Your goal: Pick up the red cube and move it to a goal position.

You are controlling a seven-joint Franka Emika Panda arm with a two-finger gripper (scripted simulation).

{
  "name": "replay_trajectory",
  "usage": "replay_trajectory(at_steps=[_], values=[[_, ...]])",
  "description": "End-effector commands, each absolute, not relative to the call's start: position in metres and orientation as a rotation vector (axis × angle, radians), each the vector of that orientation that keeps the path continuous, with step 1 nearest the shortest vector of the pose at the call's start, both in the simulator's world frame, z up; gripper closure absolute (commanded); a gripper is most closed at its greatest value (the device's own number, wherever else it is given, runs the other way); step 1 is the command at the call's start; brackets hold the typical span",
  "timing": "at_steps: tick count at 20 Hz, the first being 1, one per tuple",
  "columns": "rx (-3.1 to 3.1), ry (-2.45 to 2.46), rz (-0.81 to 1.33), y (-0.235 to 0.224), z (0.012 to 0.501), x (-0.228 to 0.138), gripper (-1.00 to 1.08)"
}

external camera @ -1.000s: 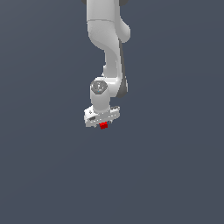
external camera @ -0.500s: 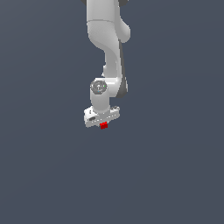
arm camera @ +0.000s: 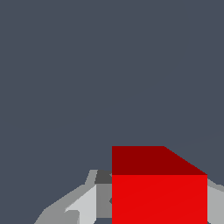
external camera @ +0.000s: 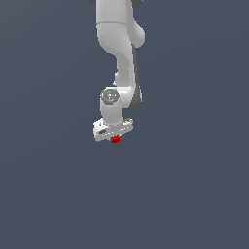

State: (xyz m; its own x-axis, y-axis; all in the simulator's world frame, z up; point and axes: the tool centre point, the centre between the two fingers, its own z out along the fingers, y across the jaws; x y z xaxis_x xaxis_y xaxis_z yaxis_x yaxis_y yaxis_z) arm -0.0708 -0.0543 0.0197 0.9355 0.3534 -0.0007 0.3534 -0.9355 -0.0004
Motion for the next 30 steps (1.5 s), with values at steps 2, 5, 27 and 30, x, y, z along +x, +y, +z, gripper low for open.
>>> replay_trajectory(at_steps=[2, 5, 27, 30], values=[[-3.090, -0.564, 0.001, -0.054, 0.022, -0.071, 1.08], [-3.090, -0.564, 0.001, -0.054, 0.029, -0.071, 1.08], [-3.090, -0.566, 0.001, -0.044, 0.207, -0.087, 1.08], [-3.090, -0.566, 0.001, -0.043, 0.239, -0.089, 1.08]])
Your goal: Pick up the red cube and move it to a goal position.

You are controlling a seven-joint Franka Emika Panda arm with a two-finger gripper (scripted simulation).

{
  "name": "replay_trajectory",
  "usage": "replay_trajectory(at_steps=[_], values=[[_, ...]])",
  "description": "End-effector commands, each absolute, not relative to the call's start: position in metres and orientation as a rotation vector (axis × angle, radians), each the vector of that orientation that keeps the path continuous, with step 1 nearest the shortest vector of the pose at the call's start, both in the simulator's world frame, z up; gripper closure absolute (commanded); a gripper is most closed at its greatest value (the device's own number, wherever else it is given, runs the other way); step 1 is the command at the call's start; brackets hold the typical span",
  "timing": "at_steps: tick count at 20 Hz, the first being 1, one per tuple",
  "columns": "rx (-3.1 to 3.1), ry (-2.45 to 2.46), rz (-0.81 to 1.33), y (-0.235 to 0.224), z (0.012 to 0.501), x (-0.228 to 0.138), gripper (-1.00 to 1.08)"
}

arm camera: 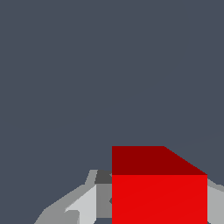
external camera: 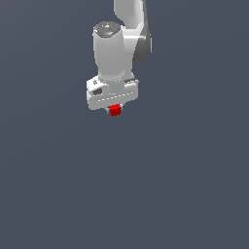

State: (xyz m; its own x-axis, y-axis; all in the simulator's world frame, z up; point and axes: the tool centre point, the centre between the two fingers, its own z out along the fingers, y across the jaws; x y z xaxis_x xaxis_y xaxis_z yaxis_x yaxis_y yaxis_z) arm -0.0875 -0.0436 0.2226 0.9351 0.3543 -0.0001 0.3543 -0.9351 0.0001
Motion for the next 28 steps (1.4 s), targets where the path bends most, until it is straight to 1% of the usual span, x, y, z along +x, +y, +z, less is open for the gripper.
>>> replay_trajectory(at_steps=[1, 10, 15, 21, 28], values=[[3.090, 0.566, -0.001, -0.042, 0.250, -0.090, 1.08], [3.091, 0.566, 0.000, -0.038, 0.343, -0.095, 1.08], [3.091, 0.566, 0.000, -0.036, 0.383, -0.097, 1.08], [3.090, 0.565, 0.000, -0.035, 0.414, -0.097, 1.08], [3.090, 0.565, 0.000, -0.034, 0.427, -0.097, 1.08]])
